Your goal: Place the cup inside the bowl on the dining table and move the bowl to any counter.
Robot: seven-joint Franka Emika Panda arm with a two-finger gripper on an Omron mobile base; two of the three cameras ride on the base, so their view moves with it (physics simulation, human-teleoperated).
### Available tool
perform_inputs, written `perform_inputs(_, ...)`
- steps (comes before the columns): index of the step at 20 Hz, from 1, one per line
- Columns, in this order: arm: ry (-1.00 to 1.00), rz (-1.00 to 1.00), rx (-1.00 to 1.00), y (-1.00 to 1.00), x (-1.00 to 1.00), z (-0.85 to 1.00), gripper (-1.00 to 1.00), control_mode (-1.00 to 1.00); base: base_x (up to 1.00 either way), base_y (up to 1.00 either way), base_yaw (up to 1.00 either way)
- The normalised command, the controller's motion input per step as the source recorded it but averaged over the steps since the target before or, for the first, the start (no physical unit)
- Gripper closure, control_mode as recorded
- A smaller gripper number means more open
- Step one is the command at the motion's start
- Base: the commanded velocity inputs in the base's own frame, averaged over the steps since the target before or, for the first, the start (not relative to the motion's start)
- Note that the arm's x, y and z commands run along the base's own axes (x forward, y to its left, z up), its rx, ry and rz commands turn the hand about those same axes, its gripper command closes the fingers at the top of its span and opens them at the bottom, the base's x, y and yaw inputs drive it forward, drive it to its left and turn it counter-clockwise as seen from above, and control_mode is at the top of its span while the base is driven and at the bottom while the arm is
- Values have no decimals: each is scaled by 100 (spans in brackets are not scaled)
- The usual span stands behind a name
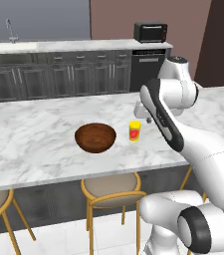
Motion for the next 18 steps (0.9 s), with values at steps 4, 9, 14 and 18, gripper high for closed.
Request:
perform_inputs(4,0,0,0,-8,0,0,-100,-100,0,0,0)
perform_inputs(9,0,0,0,-19,0,0,-100,-100,0,0,0)
perform_inputs(14,0,0,0,-24,0,0,-100,-100,0,0,0)
perform_inputs(18,0,0,0,-22,4,0,-100,-100,0,0,0)
